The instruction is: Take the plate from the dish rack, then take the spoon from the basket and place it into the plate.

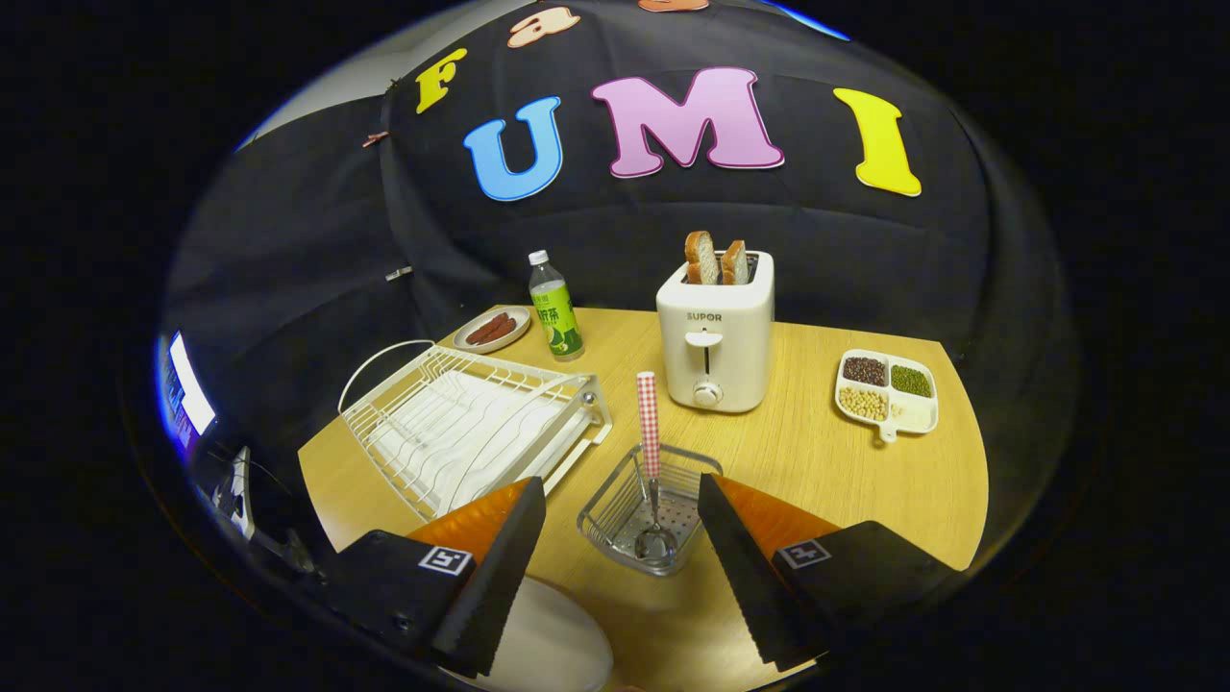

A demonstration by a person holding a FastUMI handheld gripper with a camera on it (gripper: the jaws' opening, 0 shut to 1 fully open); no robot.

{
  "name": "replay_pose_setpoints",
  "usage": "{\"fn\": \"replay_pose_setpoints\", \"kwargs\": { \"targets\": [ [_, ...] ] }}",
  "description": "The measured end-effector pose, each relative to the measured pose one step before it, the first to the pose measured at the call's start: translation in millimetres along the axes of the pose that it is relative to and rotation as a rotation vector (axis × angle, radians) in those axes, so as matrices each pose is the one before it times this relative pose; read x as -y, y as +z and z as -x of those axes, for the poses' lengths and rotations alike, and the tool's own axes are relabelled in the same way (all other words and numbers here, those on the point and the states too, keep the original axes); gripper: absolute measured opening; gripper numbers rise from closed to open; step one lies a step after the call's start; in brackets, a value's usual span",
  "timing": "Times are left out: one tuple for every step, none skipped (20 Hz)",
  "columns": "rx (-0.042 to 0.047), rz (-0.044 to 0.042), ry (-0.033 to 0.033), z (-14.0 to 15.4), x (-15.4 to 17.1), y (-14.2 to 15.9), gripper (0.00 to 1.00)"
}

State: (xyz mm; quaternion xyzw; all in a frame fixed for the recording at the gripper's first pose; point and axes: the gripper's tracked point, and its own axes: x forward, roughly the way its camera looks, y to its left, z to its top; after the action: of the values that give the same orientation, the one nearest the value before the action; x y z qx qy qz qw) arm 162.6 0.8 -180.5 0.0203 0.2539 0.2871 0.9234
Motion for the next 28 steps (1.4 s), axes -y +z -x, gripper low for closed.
{"fn": "replay_pose_setpoints", "kwargs": {
  "targets": [
    [0.01409,-0.00402,-0.00637,-7.32,2.38,8.82,0.99],
    [0.01102,-0.00261,-0.00455,-7.31,1.89,6.85,0.99],
    [0.00504,-0.00128,-0.00465,-7.26,1.42,5.52,0.99],
    [0.00294,-0.00126,-0.00773,-6.71,2.22,3.78,0.99],
    [0.00322,-0.00063,-0.00682,-7.83,1.78,3.43,0.99],
    [0.00111,0.00329,-0.00798,-7.92,1.75,2.33,0.98],
    [-0.00694,0.00550,-0.01099,-8.89,1.79,-0.15,0.98],
    [-0.00757,0.00567,-0.00701,-7.64,0.45,-0.85,0.99],
    [-0.00286,0.00817,-0.00317,-8.57,-0.81,0.20,0.99],
    [-0.00727,0.01073,-0.00726,-7.42,0.71,-1.42,0.99],
    [-0.00536,0.01084,-0.00817,-8.18,0.78,-0.99,0.99],
    [-0.00409,0.00729,-0.00706,-8.04,-0.20,-0.39,0.99],
    [-0.00330,0.00296,-0.00478,-4.64,-0.18,-0.31,0.99],
    [-0.00608,0.00175,-0.00234,-6.89,0.03,-1.00,0.99],
    [-0.01937,-0.00034,-0.00003,-6.72,-0.31,-4.05,0.99],
    [-0.02335,0.00068,-0.00152,-5.53,-0.03,-4.62,0.99],
    [-0.01335,0.00186,-0.00540,-5.58,1.07,-2.53,0.99],
    [-0.01000,0.00129,-0.00215,-3.66,-0.14,-1.97,0.99],
    [-0.00581,-0.00184,0.00431,-2.08,-1.37,-1.59,0.99],
    [0.00006,0.00161,-0.00059,-1.48,0.03,0.34,0.90],
    [0.00159,0.00726,-0.00801,-0.90,1.27,0.00,0.82],
    [0.00022,0.00891,-0.00825,1.50,0.94,-0.13,0.66],
    [0.00023,0.00780,-0.01158,-0.10,1.95,-0.10,0.60],
    [0.00288,0.00642,-0.01228,0.94,2.47,0.75,0.47],
    [0.00182,0.00367,-0.01157,1.05,2.34,0.93,0.41],
    [0.00275,-0.00101,-0.00272,1.53,0.18,1.05,0.32],
    [0.00283,0.00332,-0.00348,0.82,1.55,0.47,0.28],
    [0.00504,0.01020,-0.00706,2.00,3.63,2.20,0.22]
  ]
}}
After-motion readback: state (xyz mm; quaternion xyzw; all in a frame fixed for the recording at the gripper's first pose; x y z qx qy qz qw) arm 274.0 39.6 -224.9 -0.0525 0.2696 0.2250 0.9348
